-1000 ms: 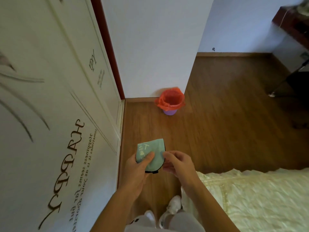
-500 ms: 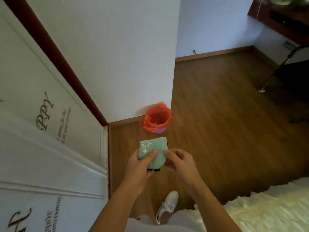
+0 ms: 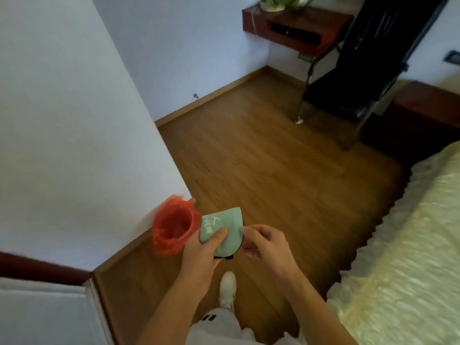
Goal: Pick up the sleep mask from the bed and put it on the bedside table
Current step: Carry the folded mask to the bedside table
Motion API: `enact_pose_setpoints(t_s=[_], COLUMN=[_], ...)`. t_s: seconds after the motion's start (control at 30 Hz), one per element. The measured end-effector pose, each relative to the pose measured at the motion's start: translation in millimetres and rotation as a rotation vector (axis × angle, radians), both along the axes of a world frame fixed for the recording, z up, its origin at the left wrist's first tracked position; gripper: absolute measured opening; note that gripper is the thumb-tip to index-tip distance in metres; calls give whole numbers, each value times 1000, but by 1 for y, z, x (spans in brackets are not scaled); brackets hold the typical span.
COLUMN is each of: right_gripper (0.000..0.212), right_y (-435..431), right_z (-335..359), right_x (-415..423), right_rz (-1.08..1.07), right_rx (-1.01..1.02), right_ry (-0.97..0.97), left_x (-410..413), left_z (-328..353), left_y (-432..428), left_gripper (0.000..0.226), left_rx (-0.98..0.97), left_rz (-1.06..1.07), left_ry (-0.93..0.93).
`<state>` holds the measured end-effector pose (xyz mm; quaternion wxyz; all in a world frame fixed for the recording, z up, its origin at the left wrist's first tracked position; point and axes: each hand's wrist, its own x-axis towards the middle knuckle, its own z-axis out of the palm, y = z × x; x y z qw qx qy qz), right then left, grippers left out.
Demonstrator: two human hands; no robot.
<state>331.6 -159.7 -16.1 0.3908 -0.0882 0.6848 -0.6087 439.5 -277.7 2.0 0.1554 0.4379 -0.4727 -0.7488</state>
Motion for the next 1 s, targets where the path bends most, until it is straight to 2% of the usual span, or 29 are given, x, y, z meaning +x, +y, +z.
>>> enact_pose_setpoints(t_s=[0.1, 0.27, 0.53, 0.73, 0.9, 1.0], right_gripper=[18, 23, 21, 26, 26, 34], right_y=[5, 5, -13, -10, 3, 14], right_z=[-4, -10, 2, 3, 0, -6], right_x=[-43, -127, -257, -321, -375, -412], right_rz=[-112, -301, -550, -689, -775, -808], right_rx=[20, 51, 102, 120, 119, 93], right_ry=[-27, -22, 17, 35, 33, 12], left_x=[-58, -166, -339, -428, -493, -536], left_z=[-7, -17, -15, -11, -10, -12], left_y=[-10, -27, -56, -54, -43, -31], left_gripper=[29, 33, 26, 32, 29, 28], left_rx=[30, 98, 150, 150, 138, 129], left_rz=[-115, -284, -555, -714, -778, -807], left_ry=[-18, -31, -2, -17, -27, -35])
